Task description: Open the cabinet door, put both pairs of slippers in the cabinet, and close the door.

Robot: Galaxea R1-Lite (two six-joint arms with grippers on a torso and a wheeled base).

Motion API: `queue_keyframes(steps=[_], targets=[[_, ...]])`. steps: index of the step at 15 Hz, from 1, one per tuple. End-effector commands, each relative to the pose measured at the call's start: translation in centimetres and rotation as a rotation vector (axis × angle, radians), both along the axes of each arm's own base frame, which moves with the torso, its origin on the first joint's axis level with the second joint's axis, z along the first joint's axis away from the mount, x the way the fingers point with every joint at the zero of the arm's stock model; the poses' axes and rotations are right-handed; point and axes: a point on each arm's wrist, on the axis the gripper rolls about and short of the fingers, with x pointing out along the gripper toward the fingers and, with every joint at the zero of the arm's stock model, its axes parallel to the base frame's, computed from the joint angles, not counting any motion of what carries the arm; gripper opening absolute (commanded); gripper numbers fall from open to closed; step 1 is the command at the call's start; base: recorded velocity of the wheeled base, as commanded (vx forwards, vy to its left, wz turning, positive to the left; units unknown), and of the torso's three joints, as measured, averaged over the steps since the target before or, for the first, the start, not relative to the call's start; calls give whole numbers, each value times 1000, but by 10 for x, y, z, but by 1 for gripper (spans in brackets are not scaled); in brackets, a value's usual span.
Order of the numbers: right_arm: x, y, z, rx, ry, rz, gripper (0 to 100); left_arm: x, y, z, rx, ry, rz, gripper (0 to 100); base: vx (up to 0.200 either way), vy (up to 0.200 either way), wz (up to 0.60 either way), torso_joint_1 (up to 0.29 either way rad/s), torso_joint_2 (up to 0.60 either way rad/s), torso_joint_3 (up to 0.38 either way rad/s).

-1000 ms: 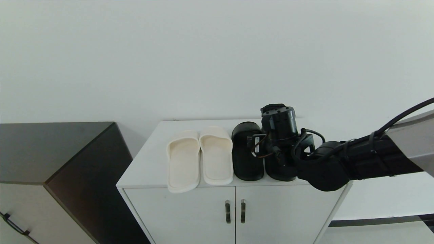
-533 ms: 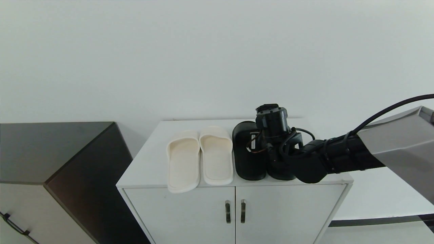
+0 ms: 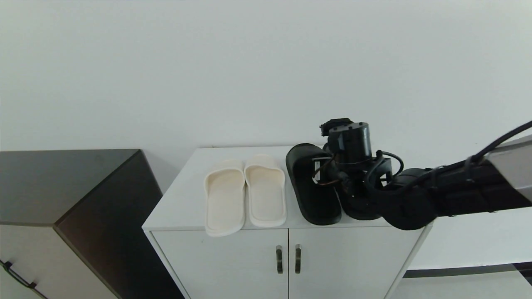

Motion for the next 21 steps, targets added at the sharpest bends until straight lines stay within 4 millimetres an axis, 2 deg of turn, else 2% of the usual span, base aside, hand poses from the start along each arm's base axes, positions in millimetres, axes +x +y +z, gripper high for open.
queue_keyframes(steps=[1,3,5,7,9,16,21], targets=[[-67,-26,40,35,-27,172,0,0,0,0,-1,1,0,0,0,0,0,0,0,0],[-111,-49,41,49,8,357,0,0,0,0,-1,1,0,0,0,0,0,0,0,0],[-143,-71,39,77,33,526,0,0,0,0,-1,1,0,0,0,0,0,0,0,0],[-162,-88,34,93,67,647,0,0,0,0,0,1,0,0,0,0,0,0,0,0],[-164,-89,28,84,91,660,0,0,0,0,-1,1,0,0,0,0,0,0,0,0],[-165,-90,21,71,114,679,0,0,0,0,-1,1,0,0,-200,0,0,-2,1,1],[-166,-92,15,29,113,696,0,0,0,0,-1,1,0,0,0,0,0,0,0,0]])
